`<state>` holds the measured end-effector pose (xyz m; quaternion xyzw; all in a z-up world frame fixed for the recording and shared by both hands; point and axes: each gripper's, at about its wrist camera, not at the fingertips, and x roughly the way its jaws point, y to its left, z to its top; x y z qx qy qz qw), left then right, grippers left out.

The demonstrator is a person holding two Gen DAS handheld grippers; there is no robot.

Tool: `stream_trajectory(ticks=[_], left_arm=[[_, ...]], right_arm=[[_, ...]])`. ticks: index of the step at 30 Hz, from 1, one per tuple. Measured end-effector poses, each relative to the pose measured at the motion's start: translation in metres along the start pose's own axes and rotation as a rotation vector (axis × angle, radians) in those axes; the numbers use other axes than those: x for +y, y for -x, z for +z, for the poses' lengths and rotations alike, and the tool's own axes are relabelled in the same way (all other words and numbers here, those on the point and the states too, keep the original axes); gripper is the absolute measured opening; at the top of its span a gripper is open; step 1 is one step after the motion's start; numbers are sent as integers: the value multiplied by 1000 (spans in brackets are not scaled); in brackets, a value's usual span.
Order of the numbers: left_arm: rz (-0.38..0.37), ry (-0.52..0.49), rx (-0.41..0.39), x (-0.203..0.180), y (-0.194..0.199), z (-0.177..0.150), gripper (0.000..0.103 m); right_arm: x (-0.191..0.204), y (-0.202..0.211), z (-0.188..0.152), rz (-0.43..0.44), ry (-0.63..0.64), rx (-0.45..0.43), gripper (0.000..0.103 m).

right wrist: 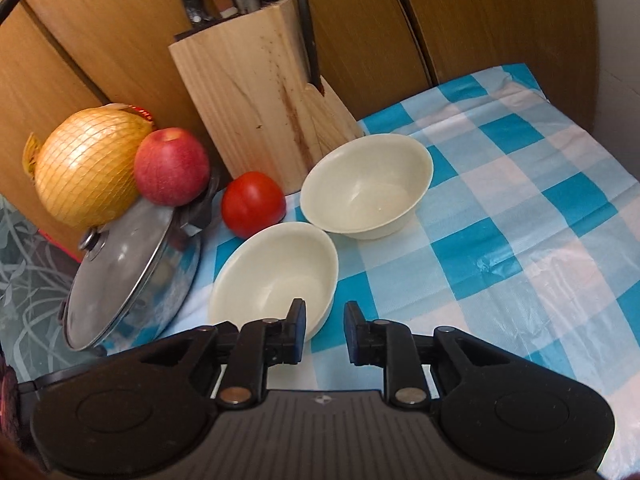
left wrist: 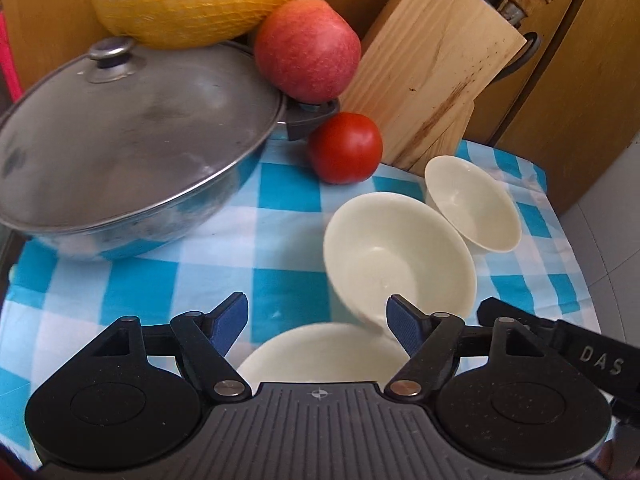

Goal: Organize plates and bowls
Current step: 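Move both grippers to a cream bowl and close them on its rim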

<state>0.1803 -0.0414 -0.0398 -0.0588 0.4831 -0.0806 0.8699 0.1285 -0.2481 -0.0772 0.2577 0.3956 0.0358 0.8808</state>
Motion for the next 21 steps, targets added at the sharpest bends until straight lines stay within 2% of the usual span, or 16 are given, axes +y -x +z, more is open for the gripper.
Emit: stream_trajectory(ticks=[8,12,17,19,20,21], left_arm=[[28,-15,28,-8,-29,11,80],[21,-20,56,-8,-39,12,67],[29,-34,59,-13,-45,13,60],[24,-32,64,-13,-47,14,39],[26,-37,63,-13,-47,14,35],[11,-35,66,-14,-47,14,29]], right_arm=[[-10,-22,9,-6,-33,22,21],[-9,-31,11,4,-38,35,21],[-8,-46,9,-4,-46,64,21],[-6,-47,9,-10,-24,64,14],[-6,-47,10,-2,-22,66,10],[-5,-46,10,0,-18,67,10]])
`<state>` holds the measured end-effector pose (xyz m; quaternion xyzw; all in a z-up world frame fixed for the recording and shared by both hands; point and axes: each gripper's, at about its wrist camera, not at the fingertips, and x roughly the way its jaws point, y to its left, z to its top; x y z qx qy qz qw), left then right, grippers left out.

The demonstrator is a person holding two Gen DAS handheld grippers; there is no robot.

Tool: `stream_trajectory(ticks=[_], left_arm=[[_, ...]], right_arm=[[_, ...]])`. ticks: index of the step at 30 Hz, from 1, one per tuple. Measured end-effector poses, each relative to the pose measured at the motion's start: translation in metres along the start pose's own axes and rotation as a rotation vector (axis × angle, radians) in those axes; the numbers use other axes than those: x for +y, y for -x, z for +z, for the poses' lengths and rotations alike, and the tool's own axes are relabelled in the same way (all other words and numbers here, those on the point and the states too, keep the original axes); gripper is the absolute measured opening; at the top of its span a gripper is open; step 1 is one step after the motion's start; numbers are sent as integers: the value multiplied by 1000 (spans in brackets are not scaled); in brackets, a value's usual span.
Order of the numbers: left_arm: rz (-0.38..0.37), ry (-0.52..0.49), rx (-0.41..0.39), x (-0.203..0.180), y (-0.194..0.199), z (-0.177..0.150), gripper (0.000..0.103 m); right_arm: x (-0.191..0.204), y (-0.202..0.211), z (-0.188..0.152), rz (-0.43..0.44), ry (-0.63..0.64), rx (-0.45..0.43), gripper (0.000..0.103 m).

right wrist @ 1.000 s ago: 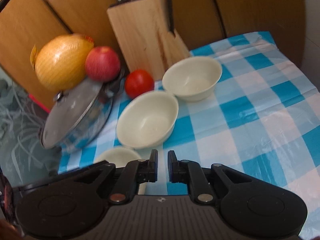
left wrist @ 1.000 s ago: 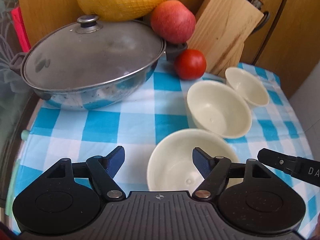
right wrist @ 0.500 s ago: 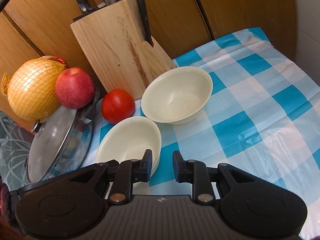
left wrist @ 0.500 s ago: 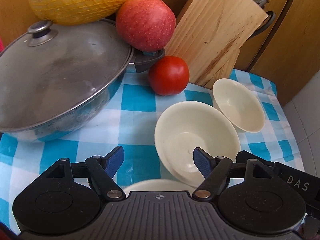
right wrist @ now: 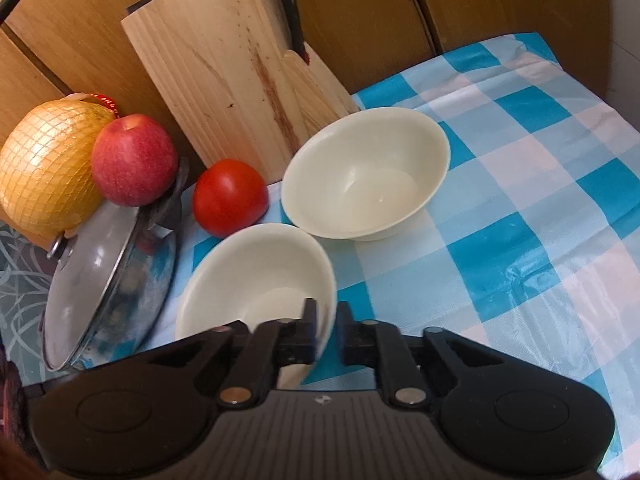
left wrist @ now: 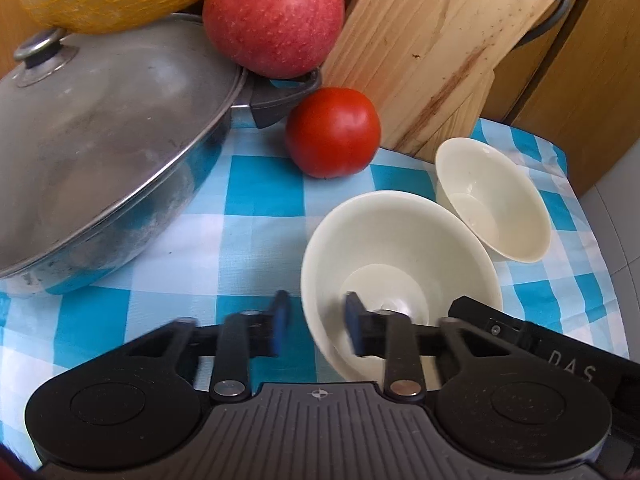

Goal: Organize plates and bowls
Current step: 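Move both grippers to a cream bowl and close them on its rim, then lift the cream bowl with both grippers and lower it into another cream bowl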

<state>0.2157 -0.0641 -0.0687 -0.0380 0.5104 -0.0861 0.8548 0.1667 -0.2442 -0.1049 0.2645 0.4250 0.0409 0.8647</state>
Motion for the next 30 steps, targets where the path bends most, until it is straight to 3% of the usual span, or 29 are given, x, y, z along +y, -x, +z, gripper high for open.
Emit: stream_trajectory(ticks=[8,30], left_arm=[[34,-45,-34,-8,8,-3,27],[38,-81,-156,-12,69,-16,34]], right_arm=[[6,12,-1,8,22,-29,10],[28,64,-17,69,61,-94,10]])
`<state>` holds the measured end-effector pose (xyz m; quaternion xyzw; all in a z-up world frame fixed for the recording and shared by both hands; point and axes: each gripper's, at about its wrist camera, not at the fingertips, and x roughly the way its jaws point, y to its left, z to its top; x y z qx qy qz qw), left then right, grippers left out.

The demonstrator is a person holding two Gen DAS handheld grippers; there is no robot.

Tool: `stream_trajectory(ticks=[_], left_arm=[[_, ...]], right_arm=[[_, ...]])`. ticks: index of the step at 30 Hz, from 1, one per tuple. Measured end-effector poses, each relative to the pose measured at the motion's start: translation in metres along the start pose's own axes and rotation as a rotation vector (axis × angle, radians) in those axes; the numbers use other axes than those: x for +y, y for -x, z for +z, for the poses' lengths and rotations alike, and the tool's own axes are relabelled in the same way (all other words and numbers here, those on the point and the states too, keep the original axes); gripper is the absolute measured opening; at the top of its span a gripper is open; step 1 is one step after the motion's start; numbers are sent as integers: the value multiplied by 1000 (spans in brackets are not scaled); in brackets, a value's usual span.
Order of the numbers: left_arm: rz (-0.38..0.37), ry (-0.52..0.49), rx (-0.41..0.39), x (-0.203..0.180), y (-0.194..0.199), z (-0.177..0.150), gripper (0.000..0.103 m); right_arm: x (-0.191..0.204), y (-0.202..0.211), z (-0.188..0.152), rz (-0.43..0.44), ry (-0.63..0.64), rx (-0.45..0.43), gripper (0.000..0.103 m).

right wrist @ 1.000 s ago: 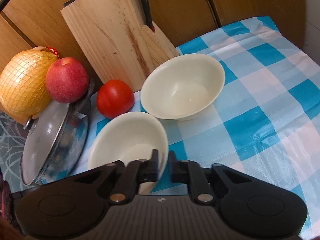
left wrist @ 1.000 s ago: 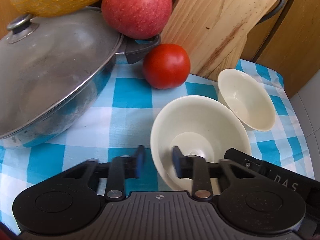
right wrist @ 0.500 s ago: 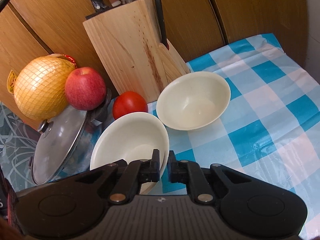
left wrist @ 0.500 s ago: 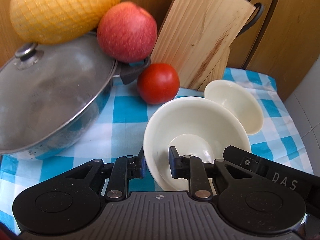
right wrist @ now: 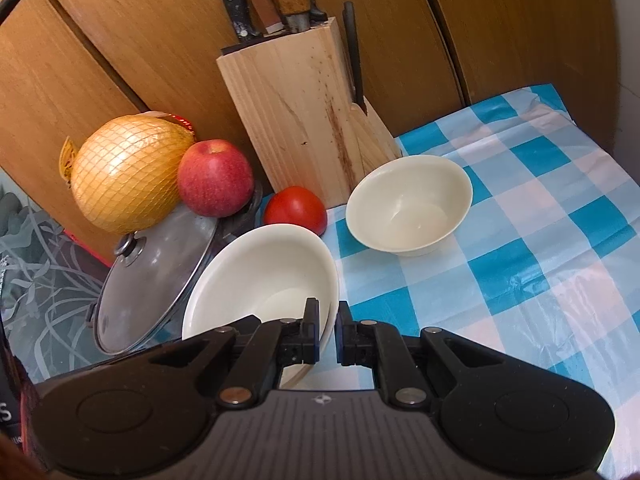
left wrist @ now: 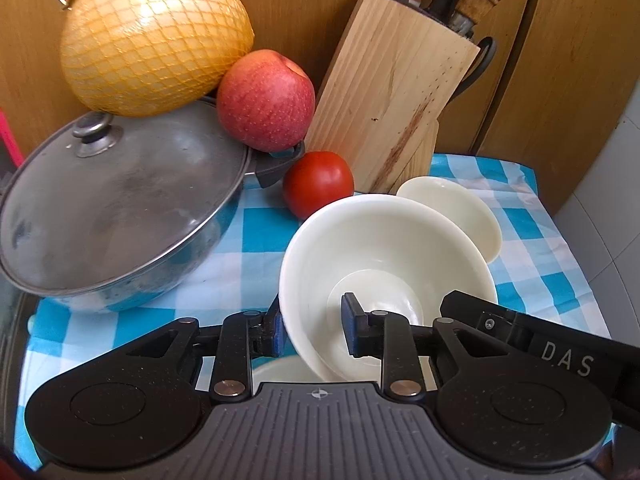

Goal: Organize plates and bowls
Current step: 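Lift the cream bowl with both grippers and lower it into another cream bowl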

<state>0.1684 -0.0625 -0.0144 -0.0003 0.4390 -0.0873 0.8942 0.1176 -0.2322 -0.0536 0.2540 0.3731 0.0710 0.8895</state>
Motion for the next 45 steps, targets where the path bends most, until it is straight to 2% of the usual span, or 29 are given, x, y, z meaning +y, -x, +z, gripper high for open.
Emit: stream_trajectory(ticks=[18,31,38,45], left_arm=[[-2,-1,0,13,41,-35,41],[-68,-14,-102,17,103,-56,48],[-69,-2,-58,24,99,-63,48],[-64,-24,-116,28,119,-70,51]], right_arm=[[16,30,-32,31,18,61,10],[32,83,-50,78,41,4,11],[36,80,-59,68,43,34,11],[44,92,-68,98,76,21,12]])
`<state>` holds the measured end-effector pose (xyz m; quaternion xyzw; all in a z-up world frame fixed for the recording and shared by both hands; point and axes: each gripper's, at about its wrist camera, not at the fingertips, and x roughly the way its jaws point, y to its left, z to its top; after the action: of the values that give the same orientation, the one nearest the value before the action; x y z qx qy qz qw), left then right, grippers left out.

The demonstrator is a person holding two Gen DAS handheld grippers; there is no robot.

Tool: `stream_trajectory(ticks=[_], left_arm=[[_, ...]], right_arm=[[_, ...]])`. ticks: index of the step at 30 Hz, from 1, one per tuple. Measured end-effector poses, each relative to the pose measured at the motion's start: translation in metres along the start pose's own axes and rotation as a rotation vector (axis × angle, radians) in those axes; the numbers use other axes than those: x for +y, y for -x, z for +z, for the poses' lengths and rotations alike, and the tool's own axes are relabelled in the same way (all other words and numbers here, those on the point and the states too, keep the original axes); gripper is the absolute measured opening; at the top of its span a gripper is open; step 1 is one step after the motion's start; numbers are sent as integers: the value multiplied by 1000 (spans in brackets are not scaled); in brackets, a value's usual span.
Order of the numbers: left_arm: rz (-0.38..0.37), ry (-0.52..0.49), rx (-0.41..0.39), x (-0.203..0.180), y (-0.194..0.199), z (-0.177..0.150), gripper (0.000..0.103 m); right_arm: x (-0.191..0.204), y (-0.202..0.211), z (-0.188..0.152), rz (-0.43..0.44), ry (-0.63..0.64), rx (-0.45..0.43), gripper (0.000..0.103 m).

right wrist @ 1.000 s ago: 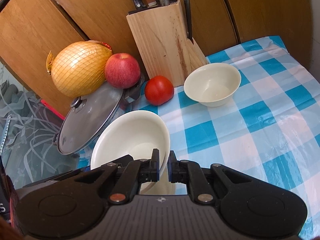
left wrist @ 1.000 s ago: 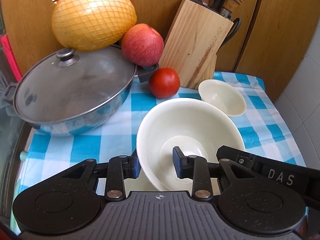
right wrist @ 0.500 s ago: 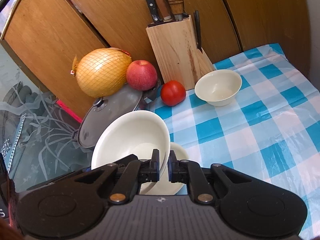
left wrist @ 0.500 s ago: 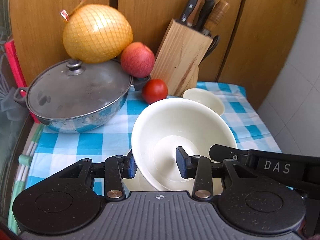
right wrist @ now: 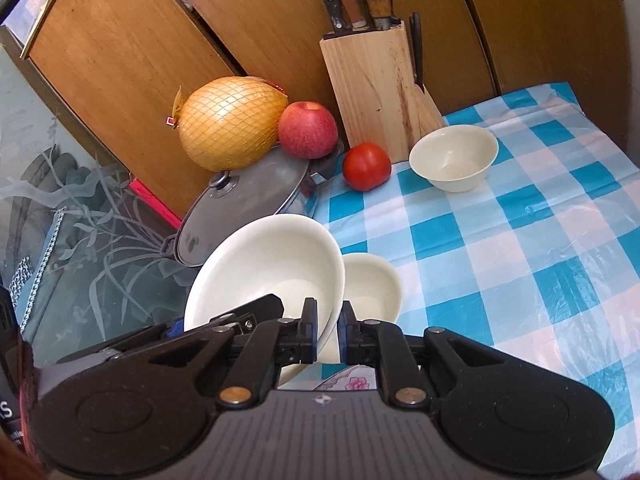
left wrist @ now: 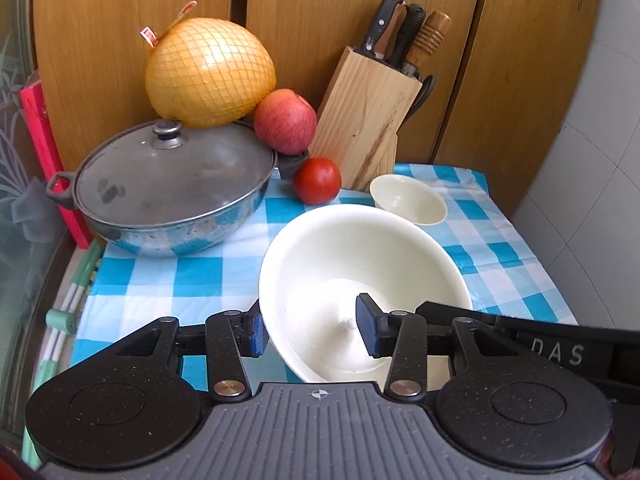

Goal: Organize plates and bowls
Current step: 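Lift the cream bowl with both grippers and lower it into another cream bowl, then open both grippers and withdraw them from the nested bowls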

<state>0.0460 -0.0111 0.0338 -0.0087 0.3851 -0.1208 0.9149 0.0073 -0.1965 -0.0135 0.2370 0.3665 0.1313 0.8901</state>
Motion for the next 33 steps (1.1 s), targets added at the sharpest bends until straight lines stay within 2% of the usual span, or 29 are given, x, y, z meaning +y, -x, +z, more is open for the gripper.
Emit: stream_trajectory(ticks=[2,8,17,22,27,33], left_arm=[[-1,-2,2,-1,-4,1,51],[23,23,118,4,-49,-1,48],[42,29,152,10,-74,-2,47],[79,26,119,15,-72,3,52],[54,71,120,23,-71,8,57],[-25,98,121,10,-77,25,59]], right_arm=[[-2,-8,2,-17,-7,1,12],[-13,-43,4,-81,-14,45,12],[-20,-59,6,-123,18,53,15],[-28,-52,11,-123,-7,28,17],[-41,-45,19,-157,-18,-6,17],[-70,-46,41,-184,-107,-38,17]])
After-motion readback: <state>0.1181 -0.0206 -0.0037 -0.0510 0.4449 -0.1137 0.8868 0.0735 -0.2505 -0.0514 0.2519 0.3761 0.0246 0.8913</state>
